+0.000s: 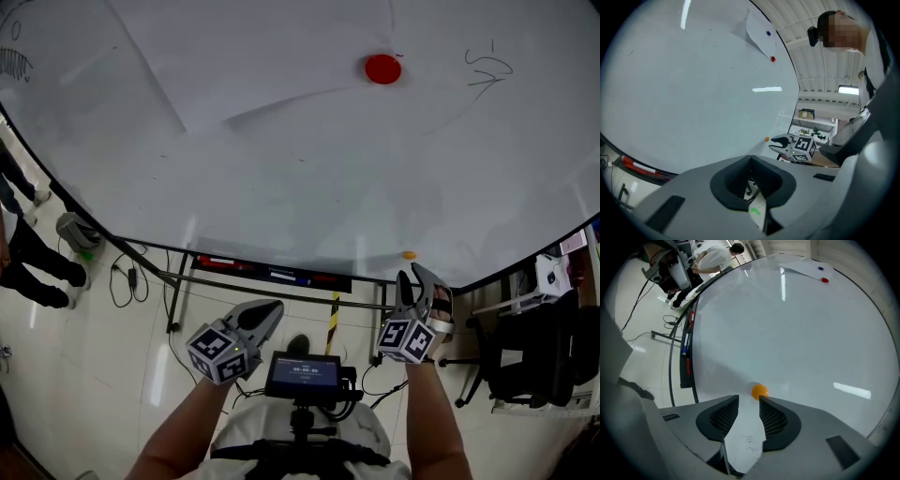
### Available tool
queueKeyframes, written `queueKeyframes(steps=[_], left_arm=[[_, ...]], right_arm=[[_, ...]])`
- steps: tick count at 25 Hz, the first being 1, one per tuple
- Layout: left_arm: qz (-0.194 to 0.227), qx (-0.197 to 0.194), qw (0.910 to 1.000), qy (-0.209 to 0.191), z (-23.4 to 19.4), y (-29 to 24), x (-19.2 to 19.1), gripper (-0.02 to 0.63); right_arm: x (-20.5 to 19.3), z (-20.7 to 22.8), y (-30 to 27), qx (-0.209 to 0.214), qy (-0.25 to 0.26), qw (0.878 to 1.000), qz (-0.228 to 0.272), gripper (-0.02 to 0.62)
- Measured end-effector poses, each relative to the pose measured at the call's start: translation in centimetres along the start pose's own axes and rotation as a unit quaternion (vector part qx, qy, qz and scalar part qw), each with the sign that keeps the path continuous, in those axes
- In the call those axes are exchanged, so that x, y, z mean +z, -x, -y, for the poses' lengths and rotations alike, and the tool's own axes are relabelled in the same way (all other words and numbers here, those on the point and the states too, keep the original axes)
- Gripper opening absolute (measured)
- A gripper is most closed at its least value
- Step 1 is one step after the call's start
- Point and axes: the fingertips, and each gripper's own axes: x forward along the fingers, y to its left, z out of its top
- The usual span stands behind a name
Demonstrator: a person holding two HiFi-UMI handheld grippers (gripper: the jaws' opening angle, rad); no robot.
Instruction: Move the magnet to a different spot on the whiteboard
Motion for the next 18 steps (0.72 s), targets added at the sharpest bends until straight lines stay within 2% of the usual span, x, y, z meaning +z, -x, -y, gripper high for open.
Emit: queueKeyframes(steps=[4, 10, 16, 18], left_arm=[[0.0, 0.001, 1.0, 0.003, -0.7, -0.4, 0.0, 0.035], [-0.006, 0.01, 0.9999, 0.005, -1.7, -0.4, -0.1, 0.035], [-0.012, 0.014, 0.9998, 0.004, -2.5, -0.6, 0.2, 0.035], [-0.016, 0.012, 0.9998, 0.003, -2.6, -0.9, 0.2, 0.035]], right_arm=[[0.0, 0.4, -1.1, -0.016, 0.027, 1.0, -0.003, 0.213], [0.4, 0.7, -2.0, -0.044, 0.071, 0.996, -0.002, 0.229], [0.7, 1.0, -2.4, -0.066, 0.069, 0.995, 0.01, 0.229], [0.8, 1.3, -2.4, -0.076, 0.063, 0.995, 0.014, 0.21]])
